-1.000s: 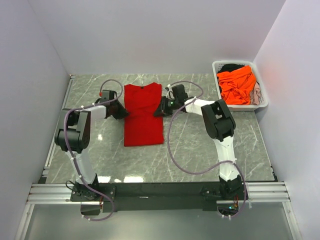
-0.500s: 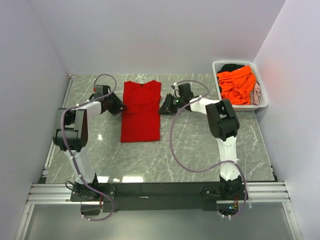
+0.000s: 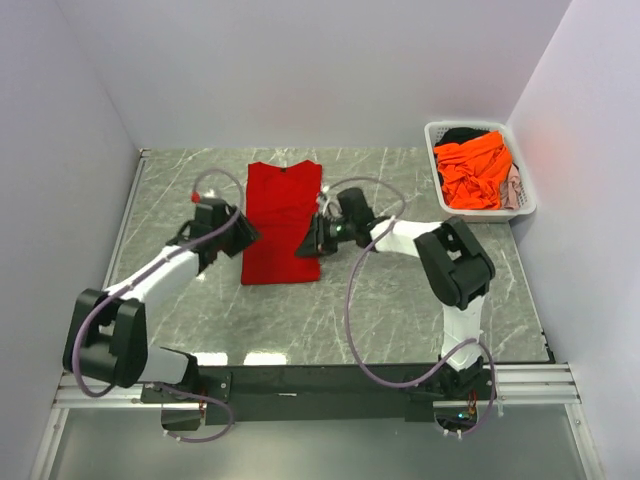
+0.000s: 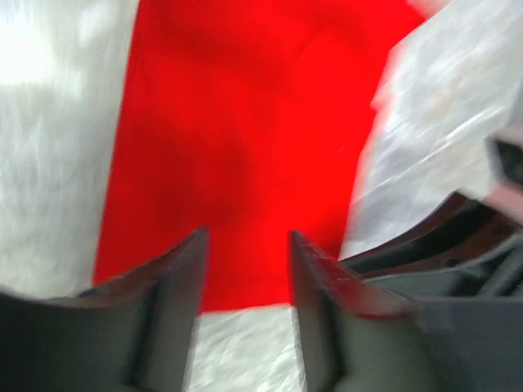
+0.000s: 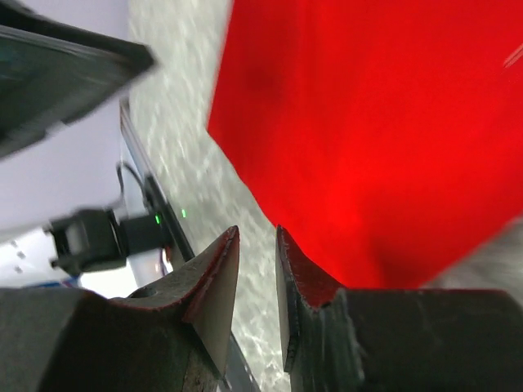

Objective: Fold and stack the t-shirts
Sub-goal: Fold the tshirt

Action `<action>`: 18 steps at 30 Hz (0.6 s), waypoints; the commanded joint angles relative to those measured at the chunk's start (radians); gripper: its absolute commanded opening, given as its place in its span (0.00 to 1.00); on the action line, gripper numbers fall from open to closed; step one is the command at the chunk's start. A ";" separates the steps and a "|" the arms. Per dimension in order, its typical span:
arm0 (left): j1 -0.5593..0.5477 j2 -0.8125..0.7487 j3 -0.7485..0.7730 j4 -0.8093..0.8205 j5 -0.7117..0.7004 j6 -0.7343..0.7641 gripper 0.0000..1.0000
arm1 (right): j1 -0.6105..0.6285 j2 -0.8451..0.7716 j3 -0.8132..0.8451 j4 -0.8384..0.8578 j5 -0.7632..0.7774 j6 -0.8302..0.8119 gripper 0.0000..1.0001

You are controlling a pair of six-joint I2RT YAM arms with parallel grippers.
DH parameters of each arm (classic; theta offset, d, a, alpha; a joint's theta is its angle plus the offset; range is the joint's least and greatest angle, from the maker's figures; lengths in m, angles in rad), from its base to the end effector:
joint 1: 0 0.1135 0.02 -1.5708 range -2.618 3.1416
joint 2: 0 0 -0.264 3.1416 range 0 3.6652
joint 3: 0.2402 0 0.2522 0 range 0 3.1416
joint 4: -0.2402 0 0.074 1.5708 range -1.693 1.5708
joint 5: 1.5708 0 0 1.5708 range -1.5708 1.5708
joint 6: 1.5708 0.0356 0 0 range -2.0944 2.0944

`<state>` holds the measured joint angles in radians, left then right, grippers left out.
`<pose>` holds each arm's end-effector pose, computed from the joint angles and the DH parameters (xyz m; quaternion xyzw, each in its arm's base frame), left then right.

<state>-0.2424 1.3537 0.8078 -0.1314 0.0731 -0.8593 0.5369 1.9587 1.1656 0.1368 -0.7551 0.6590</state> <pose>0.2799 -0.0719 0.2268 -0.2586 0.8635 -0.2541 0.3506 0.3430 0.2325 0.1645 -0.1116 0.8425 0.5044 0.1530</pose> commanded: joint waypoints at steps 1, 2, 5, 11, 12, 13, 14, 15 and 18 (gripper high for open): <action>-0.026 0.056 -0.111 0.002 -0.001 -0.027 0.46 | 0.025 0.052 -0.050 0.096 -0.039 0.045 0.32; -0.025 0.070 -0.125 0.027 0.004 -0.033 0.44 | 0.025 0.081 -0.073 0.112 -0.041 0.057 0.32; -0.023 0.133 -0.153 0.023 -0.007 -0.055 0.37 | 0.009 0.137 -0.089 0.098 -0.009 0.065 0.32; -0.023 0.197 -0.189 -0.060 0.039 -0.081 0.29 | -0.049 0.158 -0.164 -0.003 0.046 0.073 0.32; -0.024 0.176 -0.209 -0.068 0.057 -0.087 0.29 | -0.052 0.149 -0.176 -0.020 0.056 0.065 0.32; -0.026 0.161 -0.251 -0.070 0.062 -0.093 0.29 | -0.054 0.125 -0.184 -0.063 0.078 0.048 0.32; -0.026 0.144 -0.272 -0.076 0.071 -0.098 0.29 | -0.055 0.114 -0.194 -0.084 0.088 0.038 0.32; -0.028 0.098 -0.295 -0.080 0.089 -0.110 0.30 | -0.055 0.100 -0.214 -0.116 0.092 0.024 0.32; -0.046 -0.006 -0.384 -0.088 0.128 -0.138 0.31 | -0.055 0.049 -0.256 -0.163 0.108 0.005 0.32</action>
<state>-0.2684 1.3933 0.5255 -0.0395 0.1791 -0.9863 0.4911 2.0117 0.9859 0.1883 -0.8059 0.7498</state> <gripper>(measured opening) 0.298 0.318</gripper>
